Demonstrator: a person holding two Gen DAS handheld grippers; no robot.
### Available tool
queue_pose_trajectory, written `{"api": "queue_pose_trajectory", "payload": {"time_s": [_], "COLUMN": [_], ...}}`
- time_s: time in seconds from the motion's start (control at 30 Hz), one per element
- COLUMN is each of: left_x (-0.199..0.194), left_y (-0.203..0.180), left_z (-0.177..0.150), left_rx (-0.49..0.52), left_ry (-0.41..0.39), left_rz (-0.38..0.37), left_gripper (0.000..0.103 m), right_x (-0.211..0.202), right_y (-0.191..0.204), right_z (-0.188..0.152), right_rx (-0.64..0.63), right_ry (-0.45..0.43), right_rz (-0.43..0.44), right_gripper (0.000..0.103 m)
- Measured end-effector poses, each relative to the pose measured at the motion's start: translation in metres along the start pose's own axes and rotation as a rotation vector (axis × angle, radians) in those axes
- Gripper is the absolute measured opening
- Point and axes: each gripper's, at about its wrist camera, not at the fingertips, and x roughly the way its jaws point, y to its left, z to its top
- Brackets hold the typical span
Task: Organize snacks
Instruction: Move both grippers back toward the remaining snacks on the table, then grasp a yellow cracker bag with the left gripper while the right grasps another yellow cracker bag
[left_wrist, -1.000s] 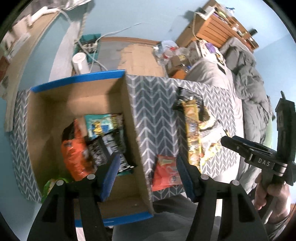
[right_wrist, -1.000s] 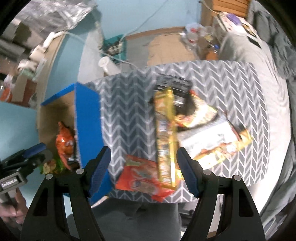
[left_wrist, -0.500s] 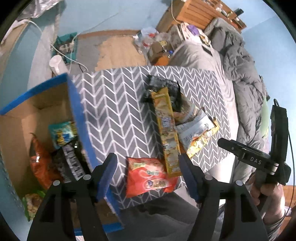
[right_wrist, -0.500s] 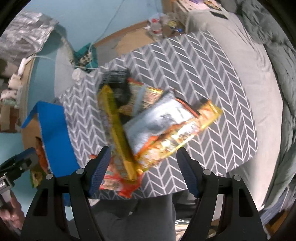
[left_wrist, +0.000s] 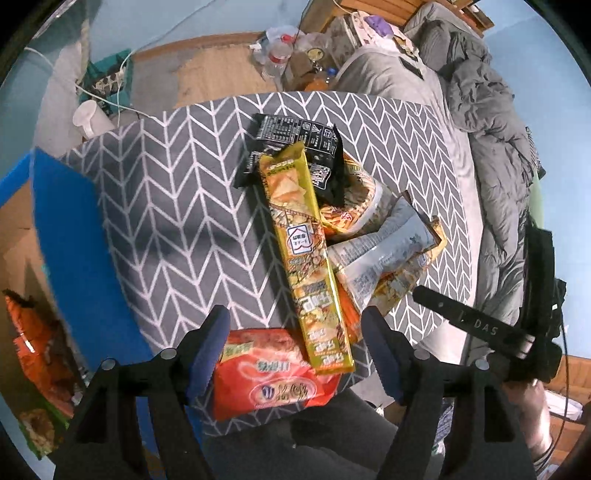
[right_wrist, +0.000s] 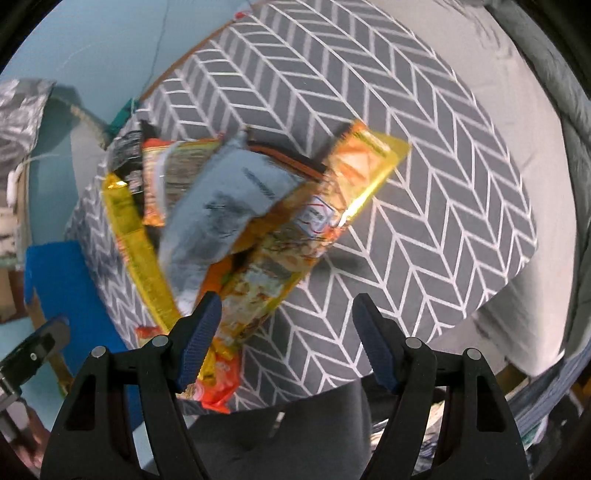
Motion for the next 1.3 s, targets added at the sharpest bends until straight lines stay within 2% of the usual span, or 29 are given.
{"api": "queue_pose_trajectory", "payload": {"time_s": [0.17,0.6,0.8,0.83,0.87,0.93,0.97,1.13,1.3], "left_x": [0.022,0.056,0.068,0.07,0.071,0.074,0.075,0.086,0.095], "left_y": [0.003,0.015,0.018,0.018,0.017,0.016,0.014,0.007,0.004], "left_z": [0.009,0.021,0.023,0.023,0.023,0.024,0.025,0.03,0.032], "left_rx": [-0.053,-0.166,-0.188,-0.192,-0.192,-0.191,-0.192,-0.198,-0.196], "left_ry": [0.024,0.039,0.052,0.054,0.056,0.061,0.061,0.066,0.076], "left_rz": [-0.014,-0.037,-0.037,-0.04,-0.038,-0.033,-0.034,-0.037,-0.037], "left_gripper": [0.075,0.078,0.079,0.079,0.079,0.079,0.079,0.079,0.079], "right_x": [0.013,0.033,0.048,0.051,0.053,0.054,0.054,0.048,0.038], "right_y": [-0.01,-0.004,0.003,0.008,0.01,0.013,0.014,0.002,-0.014], "right_z": [0.006,0.026,0.032,0.031,0.033,0.037,0.038,0.042,0.05], "right_rx": [0.081,0.134,0.126,0.121,0.11,0.09,0.081,0.052,0.014], "right_ry": [0.007,0.024,0.019,0.018,0.02,0.019,0.017,0.012,-0.03], "right_rz": [0.043,0.032,0.014,0.007,0.002,-0.009,-0.02,-0.037,-0.126], "right_gripper": [0.074,0.074,0.074,0.07,0.061,0.049,0.046,0.035,0.033]}}
